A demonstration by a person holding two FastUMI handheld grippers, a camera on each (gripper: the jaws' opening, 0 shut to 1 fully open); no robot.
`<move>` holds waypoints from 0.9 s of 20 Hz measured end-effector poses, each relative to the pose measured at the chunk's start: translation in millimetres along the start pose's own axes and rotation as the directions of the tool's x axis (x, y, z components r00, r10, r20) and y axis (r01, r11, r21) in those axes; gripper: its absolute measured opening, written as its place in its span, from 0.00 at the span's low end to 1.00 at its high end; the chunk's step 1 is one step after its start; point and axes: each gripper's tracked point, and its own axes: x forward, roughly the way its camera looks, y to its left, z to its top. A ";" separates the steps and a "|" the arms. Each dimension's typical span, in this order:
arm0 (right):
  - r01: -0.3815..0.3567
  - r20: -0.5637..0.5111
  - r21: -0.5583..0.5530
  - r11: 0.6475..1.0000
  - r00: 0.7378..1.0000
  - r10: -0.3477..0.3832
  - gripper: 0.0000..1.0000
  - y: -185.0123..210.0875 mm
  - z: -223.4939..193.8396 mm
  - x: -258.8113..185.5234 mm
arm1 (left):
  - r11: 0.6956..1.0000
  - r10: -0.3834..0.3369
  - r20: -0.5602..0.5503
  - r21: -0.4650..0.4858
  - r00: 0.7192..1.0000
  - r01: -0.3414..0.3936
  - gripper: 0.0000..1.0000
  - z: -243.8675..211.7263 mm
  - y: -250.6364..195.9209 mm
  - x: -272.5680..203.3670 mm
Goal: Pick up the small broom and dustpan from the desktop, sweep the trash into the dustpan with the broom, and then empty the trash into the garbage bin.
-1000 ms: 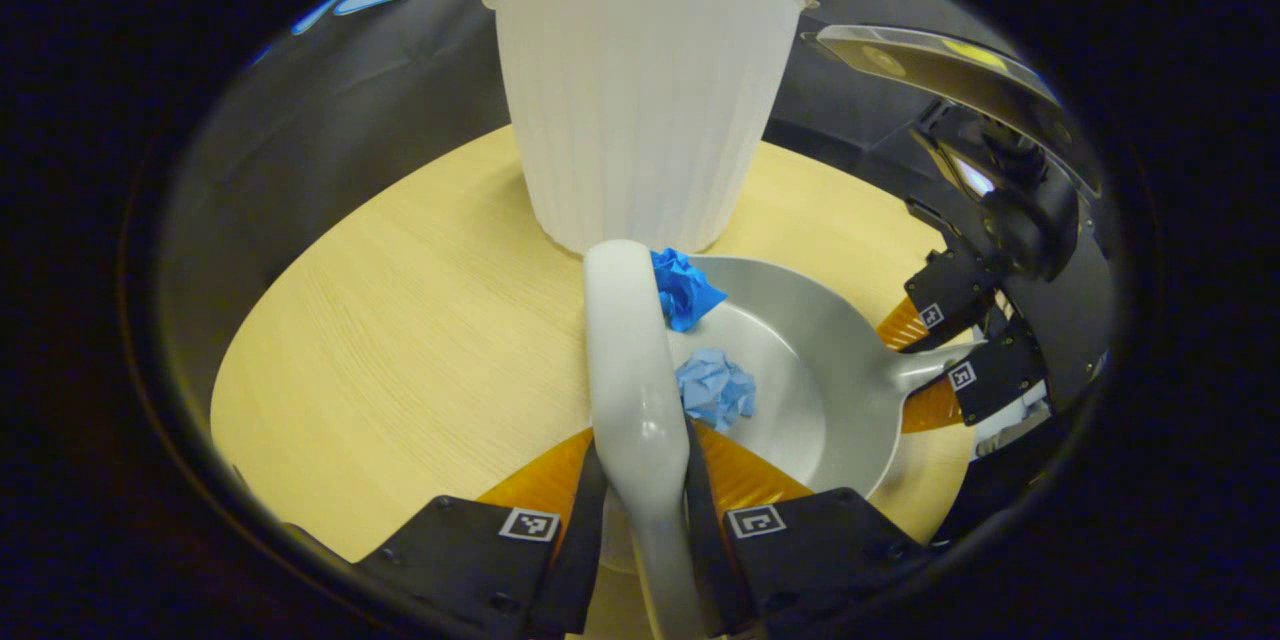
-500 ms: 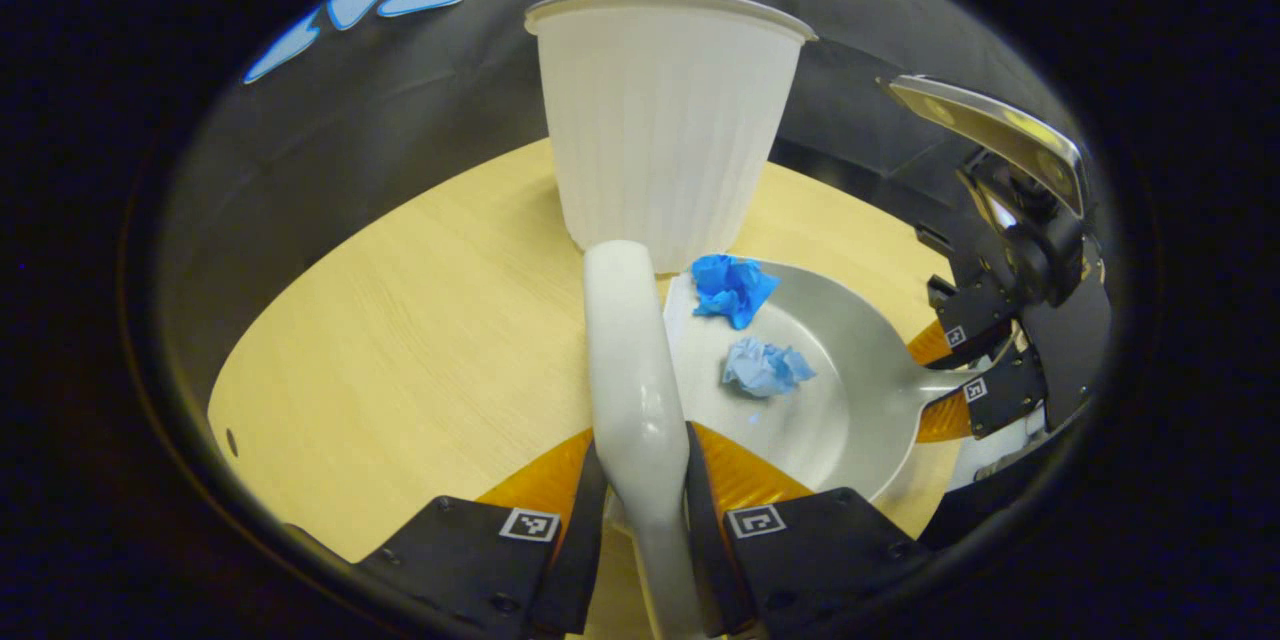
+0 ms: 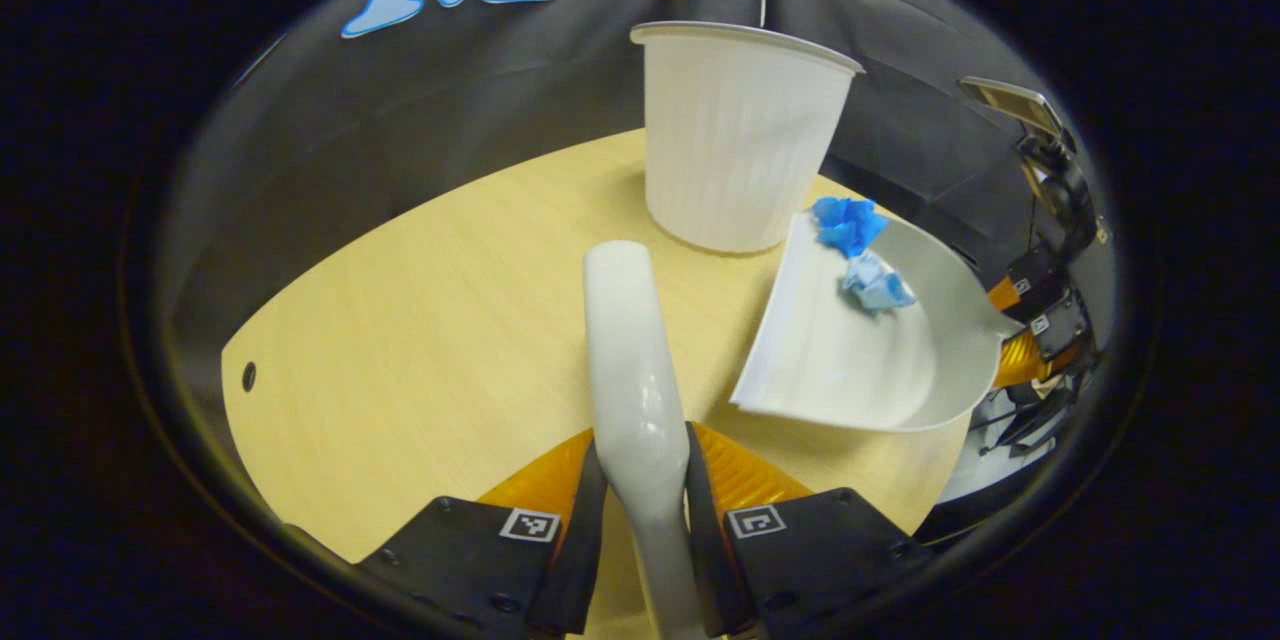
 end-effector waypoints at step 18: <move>-0.145 -0.027 0.140 0.979 0.988 0.150 0.32 10.0 11.6 -19.2 | 0.966 0.142 -0.011 -0.218 0.990 -0.141 0.49 -54.8 41.3 -69.6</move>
